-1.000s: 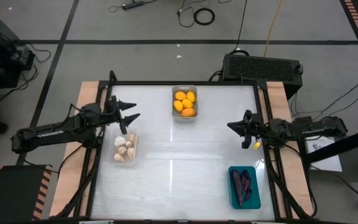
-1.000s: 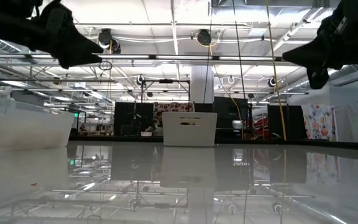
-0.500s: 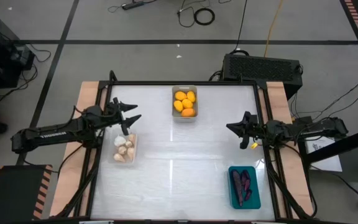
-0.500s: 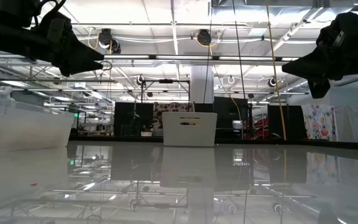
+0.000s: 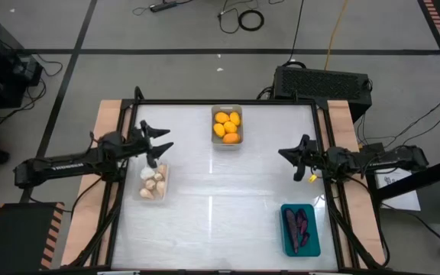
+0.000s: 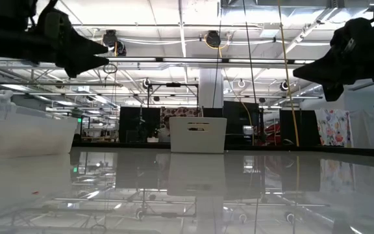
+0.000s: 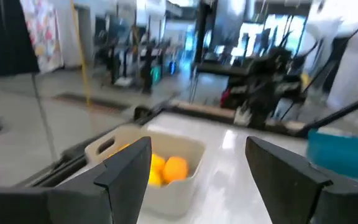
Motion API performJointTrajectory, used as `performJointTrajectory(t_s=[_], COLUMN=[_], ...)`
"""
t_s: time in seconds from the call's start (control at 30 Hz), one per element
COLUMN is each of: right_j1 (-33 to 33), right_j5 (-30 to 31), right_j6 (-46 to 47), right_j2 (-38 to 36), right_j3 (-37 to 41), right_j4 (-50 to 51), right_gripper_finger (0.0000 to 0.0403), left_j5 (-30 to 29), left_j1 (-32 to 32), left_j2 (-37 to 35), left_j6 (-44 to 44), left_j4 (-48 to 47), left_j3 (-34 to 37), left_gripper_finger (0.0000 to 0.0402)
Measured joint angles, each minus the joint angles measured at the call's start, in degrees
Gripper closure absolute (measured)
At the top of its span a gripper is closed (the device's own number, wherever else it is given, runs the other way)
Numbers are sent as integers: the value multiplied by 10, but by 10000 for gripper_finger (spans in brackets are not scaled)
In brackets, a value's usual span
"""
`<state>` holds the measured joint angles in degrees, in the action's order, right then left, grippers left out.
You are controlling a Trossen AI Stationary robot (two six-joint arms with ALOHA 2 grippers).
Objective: Sort produce into baskets
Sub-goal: Return to Home Position
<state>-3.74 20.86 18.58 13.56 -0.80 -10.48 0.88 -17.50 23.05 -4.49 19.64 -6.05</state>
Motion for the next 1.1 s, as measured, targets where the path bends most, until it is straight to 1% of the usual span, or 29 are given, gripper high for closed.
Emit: performJointTrajectory(t_s=[0.1,0.17,0.3,0.37,0.47,0.57,0.7,0.87,1.0,1.1], right_j1=[8,9,11,11,11,11,10,10,10,11], right_j5=[0,-2,-3,-3,-3,-19,-33,-32,-32,-31], right_j6=[-2,-1,-4,-9,-13,-22,-46,-87,-104,-111], right_j2=[0,0,0,0,0,0,0,0,0,6], right_j3=[0,0,0,0,0,0,0,0,-1,-1], right_j4=[0,0,1,3,5,12,29,38,73,71], right_gripper_finger=[403,403,403,403,403,403,403,403,403,403], left_j5=[3,-11,-29,-40,-80,-93,-101,-158,-160,-161], left_j1=[-1,-1,-1,-1,-1,-1,-1,-1,-1,-1], left_j2=[1,-1,-2,-6,-22,-46,-87,-126,-134,-134], left_j6=[-12,-12,-12,-12,-12,-12,-12,-10,-10,-11], left_j4=[90,96,73,40,-64,-143,-185,-240,-251,-251], left_j3=[44,54,54,50,29,10,8,8,8,8], left_gripper_finger=[135,135,135,135,135,135,135,135,135,135])
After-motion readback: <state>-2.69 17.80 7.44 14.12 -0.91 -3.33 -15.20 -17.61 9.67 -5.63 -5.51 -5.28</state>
